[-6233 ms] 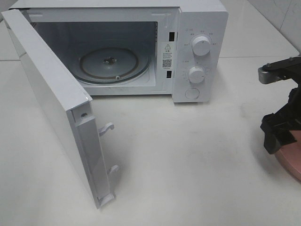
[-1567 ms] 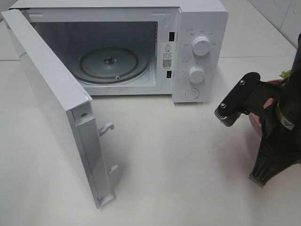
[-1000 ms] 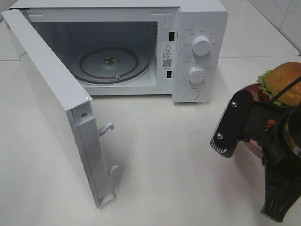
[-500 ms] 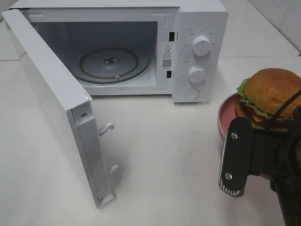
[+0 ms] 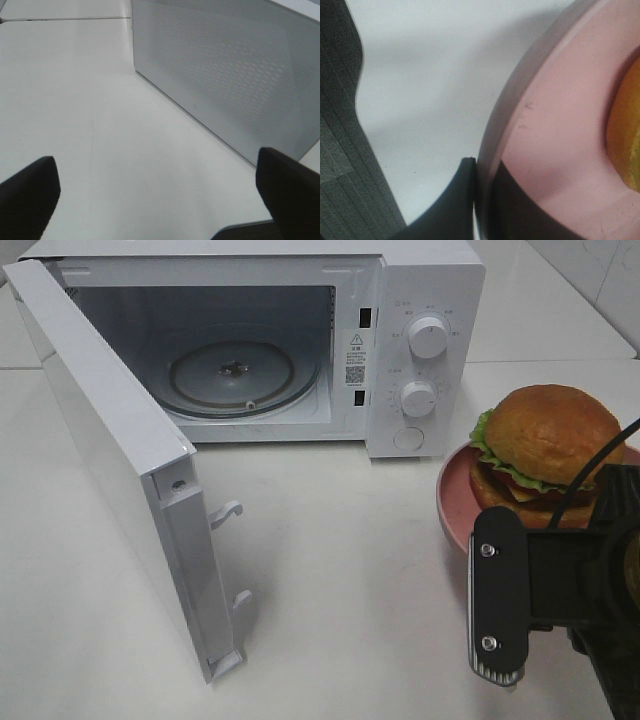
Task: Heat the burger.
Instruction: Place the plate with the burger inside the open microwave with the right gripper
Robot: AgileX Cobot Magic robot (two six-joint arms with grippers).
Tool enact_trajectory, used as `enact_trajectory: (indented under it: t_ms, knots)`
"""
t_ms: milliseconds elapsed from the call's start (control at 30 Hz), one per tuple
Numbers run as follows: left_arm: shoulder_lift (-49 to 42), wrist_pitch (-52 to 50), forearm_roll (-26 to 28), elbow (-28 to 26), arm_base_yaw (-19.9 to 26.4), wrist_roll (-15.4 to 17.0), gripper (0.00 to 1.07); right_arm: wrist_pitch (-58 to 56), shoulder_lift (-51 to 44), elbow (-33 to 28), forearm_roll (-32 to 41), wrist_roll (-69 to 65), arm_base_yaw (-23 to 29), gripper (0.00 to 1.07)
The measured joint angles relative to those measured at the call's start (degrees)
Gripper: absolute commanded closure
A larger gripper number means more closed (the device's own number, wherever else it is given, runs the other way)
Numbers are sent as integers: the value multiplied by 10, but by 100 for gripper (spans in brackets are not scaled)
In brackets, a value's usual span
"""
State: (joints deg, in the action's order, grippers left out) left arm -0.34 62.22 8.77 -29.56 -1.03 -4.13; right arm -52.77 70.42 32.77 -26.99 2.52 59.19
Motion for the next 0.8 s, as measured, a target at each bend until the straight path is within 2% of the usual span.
enact_trajectory:
  t_ms: [367,700,800]
  knots:
    - [0,0,0,0,0,0,6,26,0,-1,-2,128,0,107]
    - [0,0,0,0,0,0,6,32,0,-1,-2,141,0,107]
    - [0,0,0,0,0,0,6,45,0,-1,-2,180,0,107]
